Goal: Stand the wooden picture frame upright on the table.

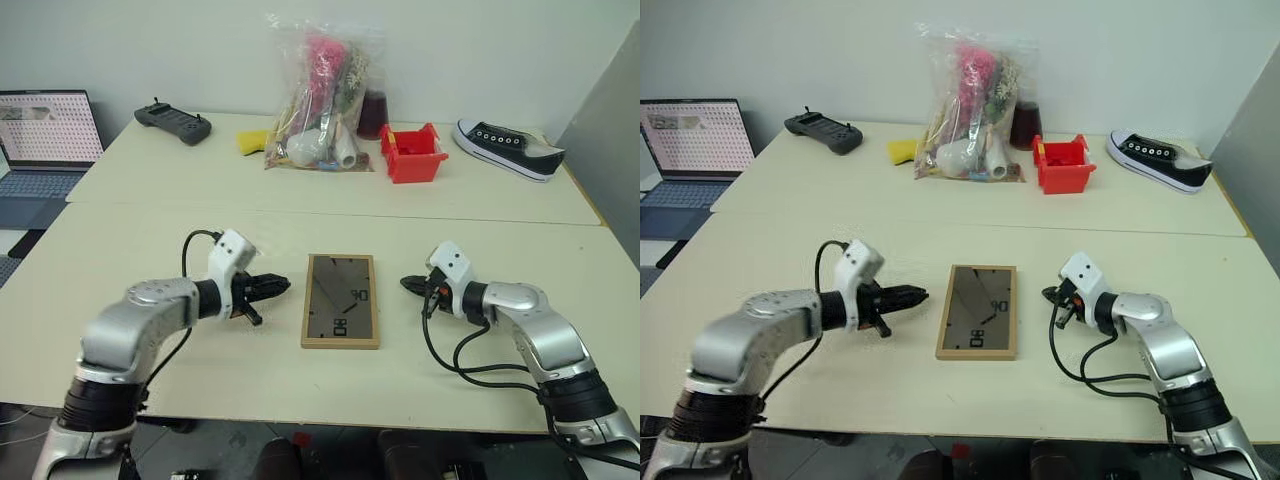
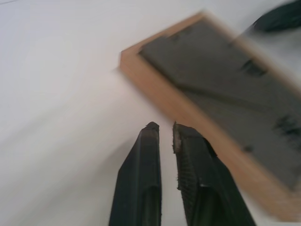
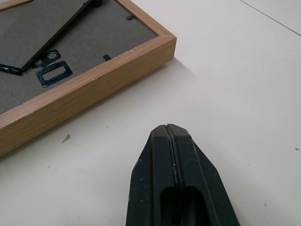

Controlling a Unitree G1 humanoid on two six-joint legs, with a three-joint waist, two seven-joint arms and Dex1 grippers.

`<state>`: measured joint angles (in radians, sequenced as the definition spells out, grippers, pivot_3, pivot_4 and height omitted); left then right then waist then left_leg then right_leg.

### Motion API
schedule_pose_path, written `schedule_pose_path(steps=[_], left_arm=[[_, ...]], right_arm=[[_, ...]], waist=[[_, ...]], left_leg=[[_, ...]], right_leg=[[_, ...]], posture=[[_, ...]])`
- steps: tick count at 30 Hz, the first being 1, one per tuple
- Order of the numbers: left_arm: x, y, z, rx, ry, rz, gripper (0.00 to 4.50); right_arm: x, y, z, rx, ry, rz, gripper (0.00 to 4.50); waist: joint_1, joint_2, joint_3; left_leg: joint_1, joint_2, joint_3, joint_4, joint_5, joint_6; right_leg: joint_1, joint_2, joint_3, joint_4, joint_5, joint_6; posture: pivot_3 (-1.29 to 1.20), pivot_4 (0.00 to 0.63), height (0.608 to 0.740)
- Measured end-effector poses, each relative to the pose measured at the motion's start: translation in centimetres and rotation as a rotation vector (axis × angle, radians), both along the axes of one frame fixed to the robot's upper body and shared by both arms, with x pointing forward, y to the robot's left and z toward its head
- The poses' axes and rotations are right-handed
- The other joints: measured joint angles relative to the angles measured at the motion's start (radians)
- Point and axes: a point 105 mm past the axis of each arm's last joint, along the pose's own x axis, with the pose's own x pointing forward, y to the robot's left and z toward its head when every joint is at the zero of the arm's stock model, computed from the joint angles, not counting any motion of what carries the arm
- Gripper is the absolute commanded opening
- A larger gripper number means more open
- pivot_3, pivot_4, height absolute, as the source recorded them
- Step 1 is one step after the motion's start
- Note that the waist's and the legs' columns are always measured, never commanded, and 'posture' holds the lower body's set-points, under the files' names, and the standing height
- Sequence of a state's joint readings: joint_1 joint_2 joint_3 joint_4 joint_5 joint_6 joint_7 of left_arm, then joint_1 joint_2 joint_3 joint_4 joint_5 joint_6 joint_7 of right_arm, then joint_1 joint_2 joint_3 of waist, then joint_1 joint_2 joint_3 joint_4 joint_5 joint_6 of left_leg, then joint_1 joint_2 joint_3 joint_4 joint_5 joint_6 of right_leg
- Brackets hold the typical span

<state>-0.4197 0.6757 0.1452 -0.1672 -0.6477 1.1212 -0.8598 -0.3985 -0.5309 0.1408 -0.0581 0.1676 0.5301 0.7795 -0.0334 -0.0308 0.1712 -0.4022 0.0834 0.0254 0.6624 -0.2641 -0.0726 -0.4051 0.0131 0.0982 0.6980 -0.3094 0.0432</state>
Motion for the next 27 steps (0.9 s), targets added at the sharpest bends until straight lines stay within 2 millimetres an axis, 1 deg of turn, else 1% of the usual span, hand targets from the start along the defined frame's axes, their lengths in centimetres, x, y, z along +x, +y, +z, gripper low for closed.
schedule_pose_path(steps=[1, 2, 3, 4, 6, 9, 11, 15, 16, 19, 22, 23, 24, 27], left_arm=[[-0.5, 0.4, 0.4, -0.108, 0.144, -0.01, 1.57], [-0.7, 0.6, 0.6, -0.158, 0.22, -0.014, 1.83], [-0.9, 0.8, 0.6, -0.186, 0.27, -0.017, 1.98], [-1.4, 0.8, 0.4, -0.222, 0.354, -0.027, 2.2], [-2.0, 0.6, -0.1, -0.257, 0.457, -0.046, 2.63], [-2.3, 0.4, -1.2, -0.269, 0.539, -0.042, 3.12], [-2.6, 0.2, -1.8, -0.268, 0.567, -0.05, 3.54], [-2.9, -0.5, -3.6, -0.255, 0.609, -0.051, 4.37], [-2.8, -0.6, -4.1, -0.261, 0.615, -0.047, 4.45], [-2.7, -0.8, -4.2, -0.283, 0.607, -0.054, 4.45], [-2.6, -1.8, -4.8, -0.309, 0.587, -0.077, 4.45], [-2.5, -2.4, -5.0, -0.331, 0.577, -0.087, 4.45], [-2.4, -2.6, -5.1, -0.334, 0.573, -0.087, 4.45], [-2.4, -3.9, -5.3, -0.356, 0.561, -0.105, 4.45]], right_arm=[[0.2, 0.1, 0.1, 0.006, -0.004, 0.0, 0.0], [0.2, 0.1, 0.1, 0.009, -0.007, 0.001, 0.0], [0.3, 0.2, 0.0, 0.012, -0.007, 0.001, 0.0], [0.2, 0.4, 0.0, 0.017, -0.006, 0.004, 0.0], [0.2, 0.7, -0.1, 0.023, -0.006, 0.012, 0.0], [-0.2, 0.9, -0.2, 0.025, -0.003, 0.021, 0.0], [-0.5, 1.1, -0.3, 0.026, -0.003, 0.026, 0.0], [-1.2, 2.3, -0.7, 0.037, 0.01, 0.046, 0.0], [-1.3, 2.8, -0.7, 0.049, 0.012, 0.051, 0.0], [-1.5, 3.5, -0.9, 0.056, 0.016, 0.057, 0.0], [-1.6, 4.6, -1.3, 0.064, 0.021, 0.057, 0.0], [-1.6, 4.9, -1.4, 0.065, 0.023, 0.055, 0.0], [-1.7, 5.2, -1.5, 0.069, 0.027, 0.055, 0.0], [-2.0, 6.3, -1.9, 0.079, 0.047, 0.076, 0.0]], waist=[[-0.001, 0.0, 0.0], [-0.003, 0.0, 0.0], [-0.004, 0.0, 0.0], [-0.004, 0.0, 0.0], [-0.005, 0.0, 0.0], [-0.005, 0.0, 0.0], [-0.004, 0.0, 0.0], [-0.005, 0.0, 0.0], [-0.006, 0.001, 0.0], [-0.004, 0.001, -0.001], [0.0, 0.004, -0.003], [0.005, 0.005, -0.005], [0.008, 0.006, -0.006], [0.013, 0.007, -0.008]], left_leg=[[0.0, 0.0, 0.0, 0.0, 0.0, 0.0], [0.0, 0.0, -0.001, 0.0, 0.0, 0.0], [0.0, 0.0, -0.001, 0.0, 0.0, 0.0], [0.0, 0.0, -0.001, 0.0, 0.0, 0.0], [0.0, 0.0, -0.001, 0.0, 0.0, 0.0], [0.0, 0.0, -0.001, 0.0, 0.0, 0.0], [0.0, 0.0, -0.001, 0.0, 0.0, 0.0], [0.001, 0.0, -0.001, 0.0, 0.0, 0.0], [0.001, 0.0, -0.001, 0.0, 0.0, 0.0], [0.001, 0.0, -0.001, 0.0, 0.0, 0.0], [0.001, 0.0, -0.001, 0.0, 0.0, 0.0], [0.001, -0.001, -0.001, 0.0, 0.0, 0.0], [0.001, -0.001, -0.001, 0.001, 0.0, 0.0], [0.001, -0.003, -0.001, 0.001, 0.0, 0.0]], right_leg=[[0.0, 0.0, 0.0, 0.0, 0.0, 0.0], [0.0, 0.0, 0.0, 0.0, 0.0, 0.0], [0.0, 0.0, 0.0, 0.0, 0.0, 0.0], [0.0, 0.0, -0.001, -0.001, 0.0, 0.0], [0.0, 0.0, -0.001, -0.001, 0.0, 0.0], [0.0, 0.0, -0.001, 0.0, 0.0, 0.0], [0.0, 0.0, -0.001, 0.0, 0.0, 0.0], [0.0, 0.0, 0.0, 0.001, 0.0, 0.0], [0.0, 0.0, 0.0, 0.001, 0.0, 0.0], [0.0, 0.0, 0.0, 0.001, 0.0, 0.0], [0.001, -0.001, 0.0, 0.0, 0.0, 0.0], [0.001, -0.001, 0.0, 0.0, 0.0, 0.0], [0.002, -0.002, 0.0, 0.0, 0.0, 0.0], [0.002, -0.003, 0.0, 0.0, 0.0, 0.0]], posture=[[0.0, 0.15, 0.74], [0.0, 0.15, 0.74], [0.0, 0.15, 0.74], [0.0, 0.15, 0.74], [0.0, 0.15, 0.74], [0.0, 0.15, 0.74], [0.0, 0.15, 0.74], [0.0, 0.15, 0.74], [0.0, 0.15, 0.74], [0.0, 0.15, 0.74], [0.0, 0.15, 0.74], [0.0, 0.15, 0.74], [0.0, 0.15, 0.74], [0.0, 0.15, 0.74]])
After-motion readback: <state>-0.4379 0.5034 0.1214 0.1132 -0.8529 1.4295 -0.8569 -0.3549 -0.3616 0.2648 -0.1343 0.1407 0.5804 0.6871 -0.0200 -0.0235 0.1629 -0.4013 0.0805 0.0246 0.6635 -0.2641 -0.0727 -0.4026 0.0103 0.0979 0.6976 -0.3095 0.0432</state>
